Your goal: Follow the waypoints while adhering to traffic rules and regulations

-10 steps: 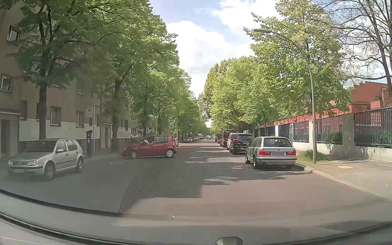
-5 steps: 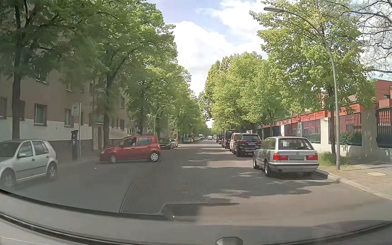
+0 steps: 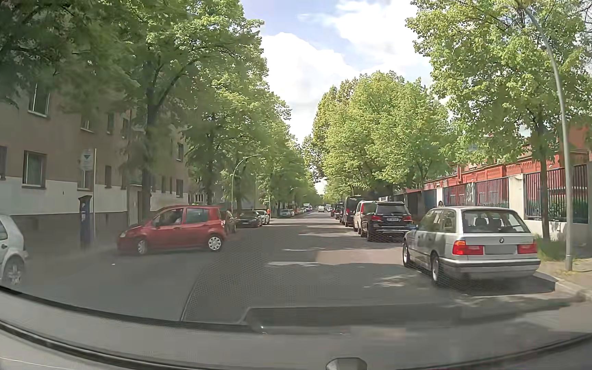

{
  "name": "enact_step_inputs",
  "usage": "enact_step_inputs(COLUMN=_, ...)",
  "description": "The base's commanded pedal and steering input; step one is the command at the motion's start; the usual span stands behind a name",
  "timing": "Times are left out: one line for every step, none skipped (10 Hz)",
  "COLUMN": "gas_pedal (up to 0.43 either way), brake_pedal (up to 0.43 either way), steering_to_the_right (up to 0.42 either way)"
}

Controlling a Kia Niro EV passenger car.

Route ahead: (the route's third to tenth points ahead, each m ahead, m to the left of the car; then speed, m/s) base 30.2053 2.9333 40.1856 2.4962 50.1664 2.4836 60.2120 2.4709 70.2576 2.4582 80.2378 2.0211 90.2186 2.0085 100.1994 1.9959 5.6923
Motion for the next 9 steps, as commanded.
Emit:
enact_step_inputs(gas_pedal=0.319, brake_pedal=0.024, steering_to_the_right=-0.007)
enact_step_inputs(gas_pedal=0.319, brake_pedal=0.024, steering_to_the_right=-0.006)
enact_step_inputs(gas_pedal=0.319, brake_pedal=0.024, steering_to_the_right=-0.006)
enact_step_inputs(gas_pedal=0.319, brake_pedal=0.024, steering_to_the_right=-0.005)
enact_step_inputs(gas_pedal=0.319, brake_pedal=0.024, steering_to_the_right=-0.005)
enact_step_inputs(gas_pedal=0.319, brake_pedal=0.024, steering_to_the_right=-0.005)
enact_step_inputs(gas_pedal=0.319, brake_pedal=0.024, steering_to_the_right=-0.005)
enact_step_inputs(gas_pedal=0.319, brake_pedal=0.024, steering_to_the_right=-0.005)
enact_step_inputs(gas_pedal=0.319, brake_pedal=0.024, steering_to_the_right=-0.005)
